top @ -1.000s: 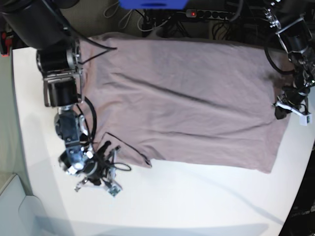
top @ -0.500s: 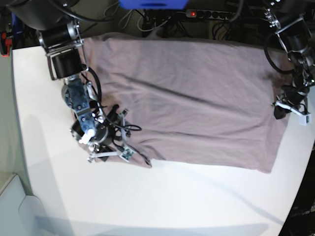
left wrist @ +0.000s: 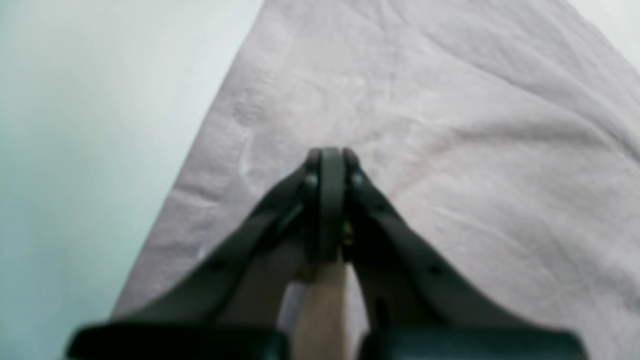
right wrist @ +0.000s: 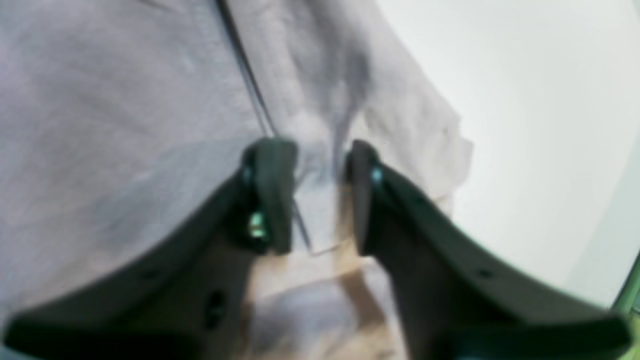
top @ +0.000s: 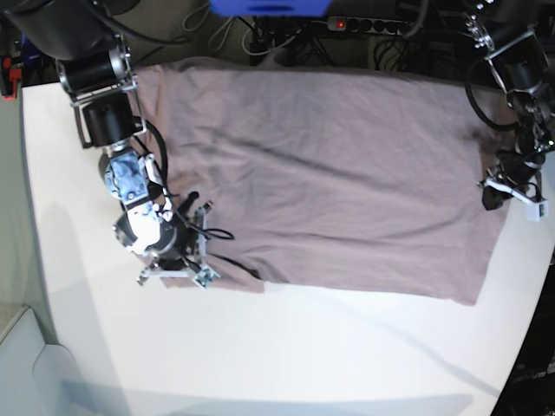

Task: Layout the t-shirt on the table in an organized manner, then fold the t-shirt properly
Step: 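Grasp the shirt hem corner with the right gripper and pull it outward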

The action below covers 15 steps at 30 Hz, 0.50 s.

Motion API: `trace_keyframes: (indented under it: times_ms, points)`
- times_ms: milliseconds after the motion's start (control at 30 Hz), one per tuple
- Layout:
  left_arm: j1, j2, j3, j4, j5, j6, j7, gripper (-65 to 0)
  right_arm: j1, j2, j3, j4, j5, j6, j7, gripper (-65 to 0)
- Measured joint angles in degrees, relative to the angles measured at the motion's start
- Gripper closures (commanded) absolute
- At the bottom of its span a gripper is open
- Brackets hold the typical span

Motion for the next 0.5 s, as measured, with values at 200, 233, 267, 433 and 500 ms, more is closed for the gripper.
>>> trace_keyframes:
  times_ms: [200,233,267,433,500]
  points:
    - [0.0,0.0,0.0,0.0,0.0,0.0,0.0,0.0,1.0,0.0,0.0,0.0,0.0,0.0,0.0,0.0]
    - [0.0,0.0,0.0,0.0,0.0,0.0,0.0,0.0,1.1,0.0,0.6,0.0,0.0,0.0,0.0,0.0]
    - [0.0,0.0,0.0,0.0,0.0,0.0,0.0,0.0,1.3,-0.2,1.6,0.1,0.0,0.0,0.3,0.0]
    - [0.0,0.0,0.0,0.0,0.0,0.0,0.0,0.0,3.0,0.0,3.6,-0.2,-0.1,0.0,2.2,0.0]
    - [0.1,0.0,0.0,0.0,0.0,0.0,0.0,0.0,4.8,-0.2,3.6,-0.3,-0.1,0.0,2.5,0.0]
